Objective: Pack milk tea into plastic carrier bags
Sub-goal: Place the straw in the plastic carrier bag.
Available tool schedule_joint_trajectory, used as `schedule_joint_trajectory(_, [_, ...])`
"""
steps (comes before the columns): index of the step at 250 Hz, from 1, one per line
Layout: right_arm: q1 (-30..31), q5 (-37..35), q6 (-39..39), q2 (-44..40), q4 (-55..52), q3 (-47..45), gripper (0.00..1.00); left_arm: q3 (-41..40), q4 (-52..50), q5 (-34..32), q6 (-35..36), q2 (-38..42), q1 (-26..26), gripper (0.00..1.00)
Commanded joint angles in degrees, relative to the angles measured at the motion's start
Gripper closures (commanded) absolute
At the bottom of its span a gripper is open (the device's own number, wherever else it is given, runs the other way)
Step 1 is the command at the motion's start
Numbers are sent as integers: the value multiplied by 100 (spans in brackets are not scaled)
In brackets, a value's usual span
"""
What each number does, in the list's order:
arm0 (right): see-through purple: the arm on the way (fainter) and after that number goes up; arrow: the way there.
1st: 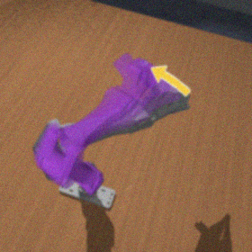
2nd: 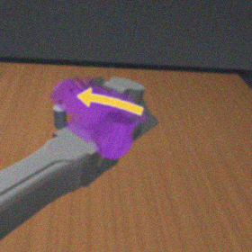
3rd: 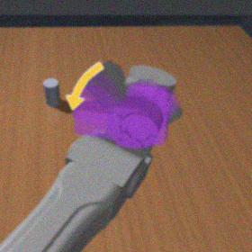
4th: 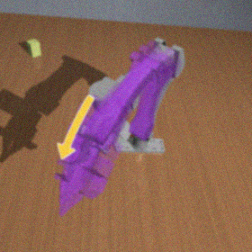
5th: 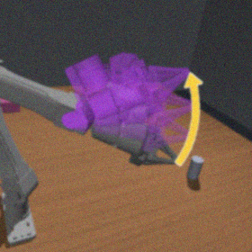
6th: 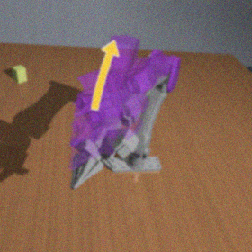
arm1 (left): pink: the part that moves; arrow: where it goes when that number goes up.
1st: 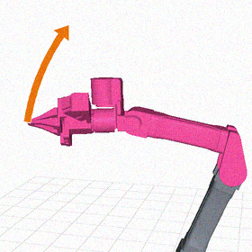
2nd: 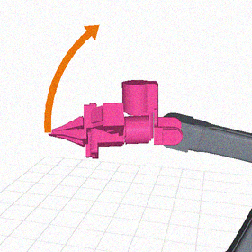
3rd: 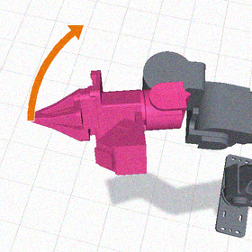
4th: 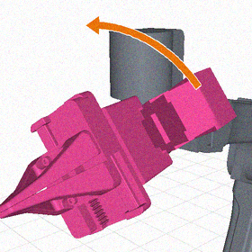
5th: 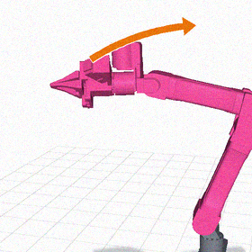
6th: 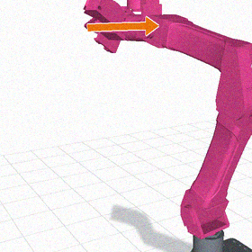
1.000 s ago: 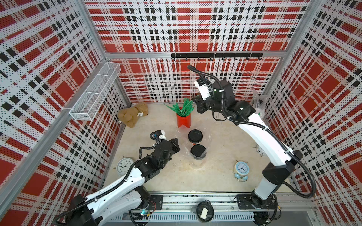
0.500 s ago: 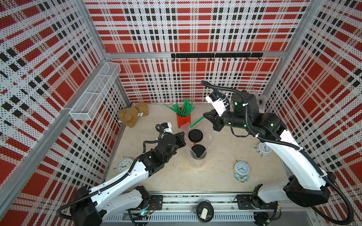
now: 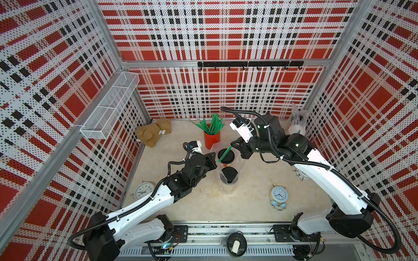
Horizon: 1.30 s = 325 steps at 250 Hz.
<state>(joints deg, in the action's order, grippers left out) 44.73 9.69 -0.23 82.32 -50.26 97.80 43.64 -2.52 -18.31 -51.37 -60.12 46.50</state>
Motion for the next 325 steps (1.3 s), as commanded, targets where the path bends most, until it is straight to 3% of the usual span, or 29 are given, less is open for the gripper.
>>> schedule_joint_trajectory(1, [38,-323,-56,209,488,-34,100,66,140,-18,118,156,37,100])
schedule_joint_trajectory(95, [423,-1622,350,769,502,428,100,39,208,64,154,182,56,100])
schedule_joint_trajectory(155, [642,-2273,663,1117,-100,1081,100,13,226,43,172,236,44,100])
schedule_joint_trajectory(325, [656,-2051,555,1613,234,551,100,-259,213,-100,104,500,-7,100])
